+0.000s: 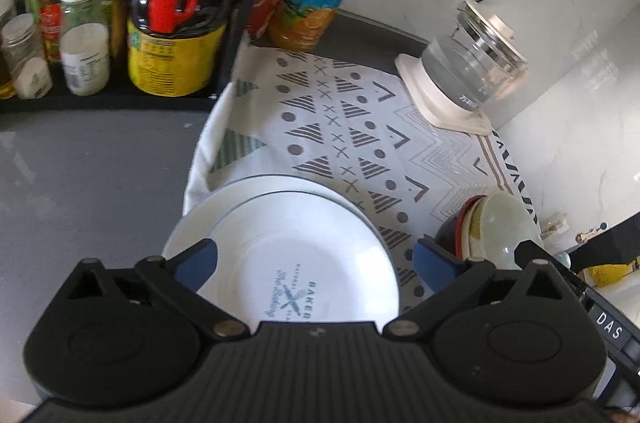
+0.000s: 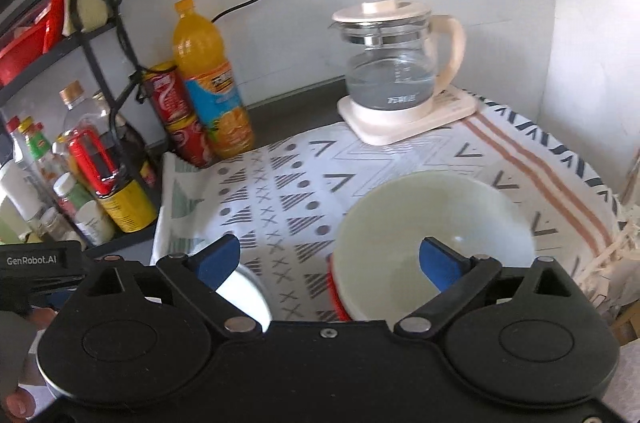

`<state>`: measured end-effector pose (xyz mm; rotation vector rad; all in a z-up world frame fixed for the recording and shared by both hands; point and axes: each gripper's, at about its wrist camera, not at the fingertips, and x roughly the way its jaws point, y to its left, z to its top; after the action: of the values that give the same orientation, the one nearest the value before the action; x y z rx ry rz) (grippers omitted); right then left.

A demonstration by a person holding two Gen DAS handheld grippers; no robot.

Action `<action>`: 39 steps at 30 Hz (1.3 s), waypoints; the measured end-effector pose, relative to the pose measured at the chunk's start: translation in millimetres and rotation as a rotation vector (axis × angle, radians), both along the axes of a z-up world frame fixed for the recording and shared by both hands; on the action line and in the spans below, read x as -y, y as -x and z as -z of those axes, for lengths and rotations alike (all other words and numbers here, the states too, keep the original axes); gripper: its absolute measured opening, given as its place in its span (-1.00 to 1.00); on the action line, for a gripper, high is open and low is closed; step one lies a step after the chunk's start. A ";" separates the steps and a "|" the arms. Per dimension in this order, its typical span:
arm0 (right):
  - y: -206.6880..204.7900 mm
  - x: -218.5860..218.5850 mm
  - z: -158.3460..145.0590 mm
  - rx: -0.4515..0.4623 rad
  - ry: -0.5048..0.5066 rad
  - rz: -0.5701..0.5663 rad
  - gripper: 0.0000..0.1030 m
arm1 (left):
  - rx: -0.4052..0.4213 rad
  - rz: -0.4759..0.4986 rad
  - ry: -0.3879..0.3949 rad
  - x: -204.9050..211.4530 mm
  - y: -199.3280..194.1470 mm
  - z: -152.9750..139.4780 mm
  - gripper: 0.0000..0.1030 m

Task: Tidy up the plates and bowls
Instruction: 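Withdraw the right gripper from the plate stack, then close both grippers on the rims of the nested white and red bowls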

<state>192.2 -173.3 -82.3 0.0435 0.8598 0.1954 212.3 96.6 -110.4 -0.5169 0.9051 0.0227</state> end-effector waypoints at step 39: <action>-65.7 122.0 31.5 -0.216 -0.061 0.003 0.99 | -0.065 0.035 0.001 132.8 -67.0 8.3 0.99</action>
<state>257.9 -295.4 -113.8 0.1247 1.0692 0.2164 279.4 -36.2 -118.7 -0.5038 0.9778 0.0076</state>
